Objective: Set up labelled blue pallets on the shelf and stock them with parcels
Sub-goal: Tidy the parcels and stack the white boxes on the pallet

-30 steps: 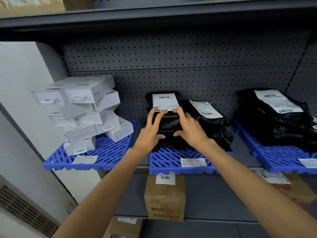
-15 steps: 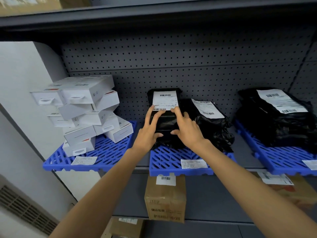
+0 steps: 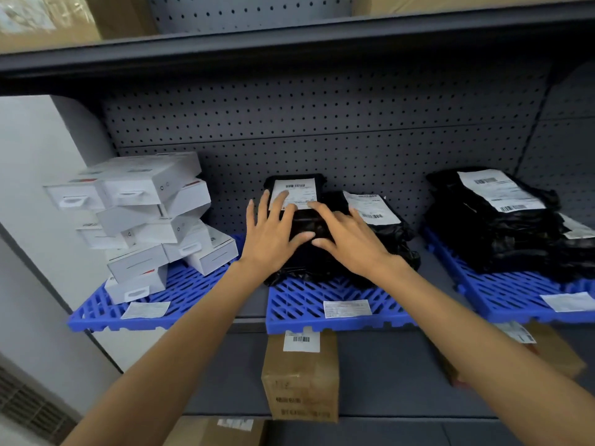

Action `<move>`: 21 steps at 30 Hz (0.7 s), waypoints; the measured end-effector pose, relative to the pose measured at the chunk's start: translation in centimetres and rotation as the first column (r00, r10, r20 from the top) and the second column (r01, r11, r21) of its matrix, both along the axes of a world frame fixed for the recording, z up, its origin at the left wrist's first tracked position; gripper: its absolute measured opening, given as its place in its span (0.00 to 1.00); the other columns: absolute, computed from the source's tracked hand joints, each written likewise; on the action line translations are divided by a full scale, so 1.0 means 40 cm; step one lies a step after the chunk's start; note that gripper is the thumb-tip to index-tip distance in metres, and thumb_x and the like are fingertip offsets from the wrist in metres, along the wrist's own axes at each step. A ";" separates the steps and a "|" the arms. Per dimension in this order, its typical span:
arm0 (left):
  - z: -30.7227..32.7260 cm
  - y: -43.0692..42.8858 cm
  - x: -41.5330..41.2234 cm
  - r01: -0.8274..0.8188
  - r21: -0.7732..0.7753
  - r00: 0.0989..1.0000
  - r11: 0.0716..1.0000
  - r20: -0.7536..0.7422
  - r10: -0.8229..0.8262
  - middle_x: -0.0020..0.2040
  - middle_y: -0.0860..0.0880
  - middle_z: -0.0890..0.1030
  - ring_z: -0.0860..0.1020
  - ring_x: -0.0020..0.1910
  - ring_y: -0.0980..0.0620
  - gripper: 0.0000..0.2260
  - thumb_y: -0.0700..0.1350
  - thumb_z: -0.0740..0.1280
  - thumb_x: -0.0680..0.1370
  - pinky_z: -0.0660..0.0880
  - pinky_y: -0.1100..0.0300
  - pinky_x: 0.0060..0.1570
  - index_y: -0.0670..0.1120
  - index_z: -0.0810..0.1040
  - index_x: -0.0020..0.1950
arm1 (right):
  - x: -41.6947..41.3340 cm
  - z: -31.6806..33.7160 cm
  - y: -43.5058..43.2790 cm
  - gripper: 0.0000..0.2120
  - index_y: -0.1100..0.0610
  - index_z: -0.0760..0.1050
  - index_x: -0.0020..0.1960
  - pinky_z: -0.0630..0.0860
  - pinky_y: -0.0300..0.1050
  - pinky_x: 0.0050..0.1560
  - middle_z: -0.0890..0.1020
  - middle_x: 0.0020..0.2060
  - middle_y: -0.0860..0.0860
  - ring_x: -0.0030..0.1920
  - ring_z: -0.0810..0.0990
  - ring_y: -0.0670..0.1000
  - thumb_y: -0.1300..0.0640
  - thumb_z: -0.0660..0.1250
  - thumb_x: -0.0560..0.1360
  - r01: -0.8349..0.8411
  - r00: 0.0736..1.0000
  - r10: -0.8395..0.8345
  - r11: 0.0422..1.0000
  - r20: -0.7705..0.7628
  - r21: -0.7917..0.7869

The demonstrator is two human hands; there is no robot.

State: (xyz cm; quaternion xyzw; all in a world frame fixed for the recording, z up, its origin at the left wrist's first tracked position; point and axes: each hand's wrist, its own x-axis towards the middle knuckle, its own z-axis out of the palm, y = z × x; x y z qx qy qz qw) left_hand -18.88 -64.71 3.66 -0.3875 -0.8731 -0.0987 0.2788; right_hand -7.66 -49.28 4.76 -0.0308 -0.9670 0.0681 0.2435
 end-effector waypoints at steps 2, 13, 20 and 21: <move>0.036 0.045 0.018 0.052 0.031 0.999 0.998 -0.010 -0.052 0.73 0.48 0.68 0.60 0.75 0.41 0.27 0.65 0.50 0.79 0.52 0.40 0.74 0.48 0.73 0.66 | 0.045 -0.006 0.060 0.28 0.49 0.55 0.77 0.55 0.53 0.76 0.79 0.60 0.51 0.63 0.75 0.53 0.46 0.60 0.80 0.023 0.992 -0.019 0.999 -0.128 0.030; 0.076 0.193 -0.009 -0.053 -0.204 0.956 0.977 0.273 0.109 0.69 0.46 0.66 0.65 0.68 0.41 0.23 0.58 0.58 0.81 0.65 0.46 0.65 0.51 0.62 0.73 | 0.069 -0.115 0.326 0.43 0.36 0.52 0.76 0.60 0.54 0.74 0.58 0.77 0.49 0.77 0.56 0.54 0.34 0.70 0.67 0.084 0.959 0.083 0.829 0.271 -0.552; 0.071 0.194 -0.001 -0.077 -0.146 0.960 0.986 0.258 0.113 0.67 0.47 0.68 0.67 0.66 0.42 0.21 0.58 0.56 0.81 0.66 0.47 0.64 0.51 0.64 0.71 | 0.022 -0.124 0.273 0.35 0.36 0.55 0.74 0.64 0.60 0.70 0.62 0.71 0.58 0.71 0.66 0.61 0.51 0.70 0.76 0.121 0.967 0.011 0.858 0.254 -0.500; 0.072 0.195 -0.001 -0.080 -0.143 0.959 0.986 0.258 0.115 0.67 0.47 0.68 0.67 0.66 0.42 0.21 0.58 0.56 0.82 0.66 0.47 0.64 0.51 0.64 0.72 | 0.017 -0.122 0.259 0.35 0.36 0.55 0.74 0.65 0.59 0.69 0.62 0.71 0.58 0.70 0.67 0.62 0.52 0.70 0.76 0.112 0.969 0.009 0.875 0.248 -0.471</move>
